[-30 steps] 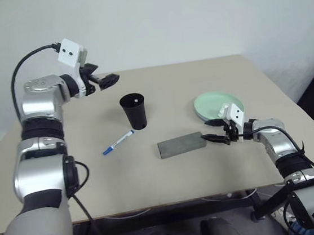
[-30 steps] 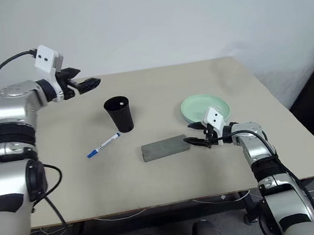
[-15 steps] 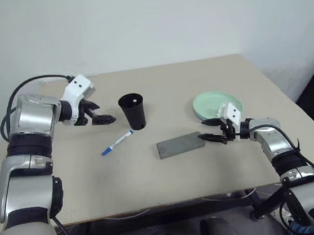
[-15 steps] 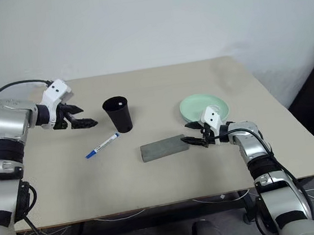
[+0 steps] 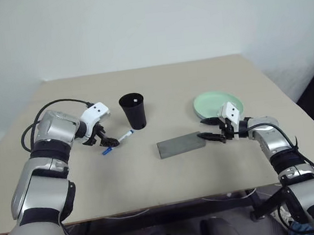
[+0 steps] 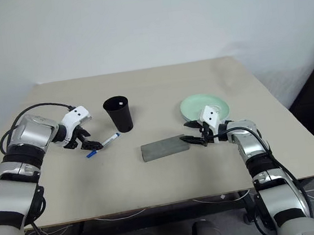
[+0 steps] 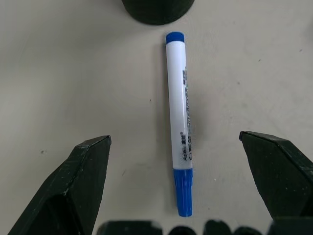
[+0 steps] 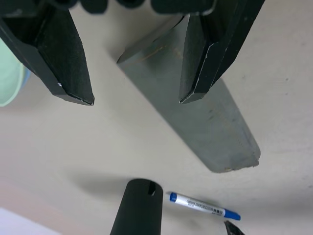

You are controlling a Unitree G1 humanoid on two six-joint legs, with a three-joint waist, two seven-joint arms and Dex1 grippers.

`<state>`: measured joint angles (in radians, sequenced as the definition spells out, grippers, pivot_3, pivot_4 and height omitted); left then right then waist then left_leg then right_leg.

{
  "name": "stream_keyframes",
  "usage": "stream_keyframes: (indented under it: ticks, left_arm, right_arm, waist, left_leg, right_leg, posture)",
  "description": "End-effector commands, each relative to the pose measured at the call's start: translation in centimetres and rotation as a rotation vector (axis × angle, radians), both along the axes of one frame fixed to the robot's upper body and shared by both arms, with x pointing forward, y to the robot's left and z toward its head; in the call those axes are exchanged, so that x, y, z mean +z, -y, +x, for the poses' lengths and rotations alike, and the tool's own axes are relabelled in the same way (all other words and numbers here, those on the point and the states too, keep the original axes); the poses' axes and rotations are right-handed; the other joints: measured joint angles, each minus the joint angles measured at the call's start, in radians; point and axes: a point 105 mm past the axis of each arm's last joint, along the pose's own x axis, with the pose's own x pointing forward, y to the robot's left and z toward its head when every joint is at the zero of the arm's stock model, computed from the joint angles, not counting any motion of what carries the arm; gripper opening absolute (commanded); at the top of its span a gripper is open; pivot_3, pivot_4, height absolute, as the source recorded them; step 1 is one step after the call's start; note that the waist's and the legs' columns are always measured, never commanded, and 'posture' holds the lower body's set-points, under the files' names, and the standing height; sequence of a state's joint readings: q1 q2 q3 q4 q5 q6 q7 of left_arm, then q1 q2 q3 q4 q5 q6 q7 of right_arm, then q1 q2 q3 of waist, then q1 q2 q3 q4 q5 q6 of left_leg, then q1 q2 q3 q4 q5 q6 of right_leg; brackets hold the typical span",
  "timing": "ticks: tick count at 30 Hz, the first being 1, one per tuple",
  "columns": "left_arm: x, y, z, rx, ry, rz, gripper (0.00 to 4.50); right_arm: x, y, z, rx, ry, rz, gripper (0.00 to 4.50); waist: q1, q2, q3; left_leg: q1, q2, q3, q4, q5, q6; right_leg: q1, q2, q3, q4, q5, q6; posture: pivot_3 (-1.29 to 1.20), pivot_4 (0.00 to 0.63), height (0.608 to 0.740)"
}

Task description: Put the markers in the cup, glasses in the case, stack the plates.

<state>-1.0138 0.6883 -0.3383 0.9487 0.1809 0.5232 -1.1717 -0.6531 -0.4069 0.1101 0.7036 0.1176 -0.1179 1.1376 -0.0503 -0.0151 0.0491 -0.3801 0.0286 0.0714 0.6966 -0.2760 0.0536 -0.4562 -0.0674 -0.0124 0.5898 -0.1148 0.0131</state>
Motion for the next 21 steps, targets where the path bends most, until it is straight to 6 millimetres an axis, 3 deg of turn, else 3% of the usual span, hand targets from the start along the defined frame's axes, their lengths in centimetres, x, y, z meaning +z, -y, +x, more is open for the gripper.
stream_keyframes:
  ticks: [1,13,17,21]
  left_arm:
    - [0.9,0.5,0.9,-0.020,0.036,0.024,4.48]
    - [-1.0,1.2,0.8,-0.055,-0.013,0.067,4.48]
    - [-1.6,1.2,0.6,-0.062,-0.028,0.075,3.67]
    - [-1.9,1.2,0.5,-0.060,-0.032,0.071,2.21]
  right_arm:
    - [1.5,-0.3,0.5,0.007,0.059,0.016,3.00]
    - [1.5,-0.2,0.5,-0.006,0.063,0.020,3.00]
    - [1.5,-0.2,0.6,-0.010,0.064,0.022,3.00]
    - [1.6,-0.1,0.6,-0.012,0.067,0.023,3.00]
  waist:
    - [0.000,0.000,0.000]
    - [0.000,0.000,0.000]
    - [0.000,0.000,0.000]
    - [0.000,0.000,0.000]
  left_leg:
    - [0.000,0.000,0.000,0.000,0.000,0.000]
    - [0.000,0.000,0.000,0.000,0.000,0.000]
    - [0.000,0.000,0.000,0.000,0.000,0.000]
    - [0.000,0.000,0.000,0.000,0.000,0.000]
  right_leg:
    - [0.000,0.000,0.000,0.000,0.000,0.000]
    - [0.000,0.000,0.000,0.000,0.000,0.000]
    - [0.000,0.000,0.000,0.000,0.000,0.000]
    - [0.000,0.000,0.000,0.000,0.000,0.000]
  posture:
    - [0.00,0.000,0.732]
    - [0.00,0.000,0.732]
    - [0.00,0.000,0.732]
    - [0.00,0.000,0.732]
